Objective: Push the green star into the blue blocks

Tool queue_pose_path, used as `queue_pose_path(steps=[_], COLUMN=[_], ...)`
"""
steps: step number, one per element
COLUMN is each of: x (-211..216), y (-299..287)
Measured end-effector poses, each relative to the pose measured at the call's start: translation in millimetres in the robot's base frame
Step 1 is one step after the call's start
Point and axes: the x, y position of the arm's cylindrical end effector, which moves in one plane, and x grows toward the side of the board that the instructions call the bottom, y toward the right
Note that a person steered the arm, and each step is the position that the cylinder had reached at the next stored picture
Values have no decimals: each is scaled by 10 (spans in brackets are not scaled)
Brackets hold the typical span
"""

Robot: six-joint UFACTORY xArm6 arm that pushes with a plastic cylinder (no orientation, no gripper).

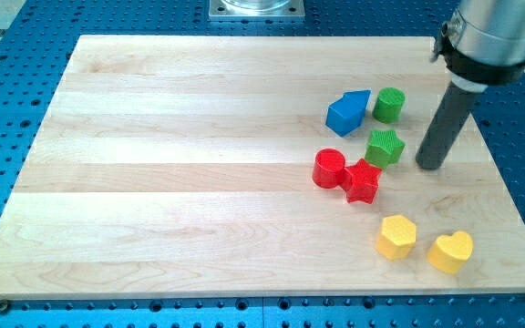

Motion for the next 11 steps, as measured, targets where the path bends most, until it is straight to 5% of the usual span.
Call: queue_pose_path(steps=[1, 6, 9, 11], x=[280, -572, 234, 1102], y=[-210, -339, 783, 793])
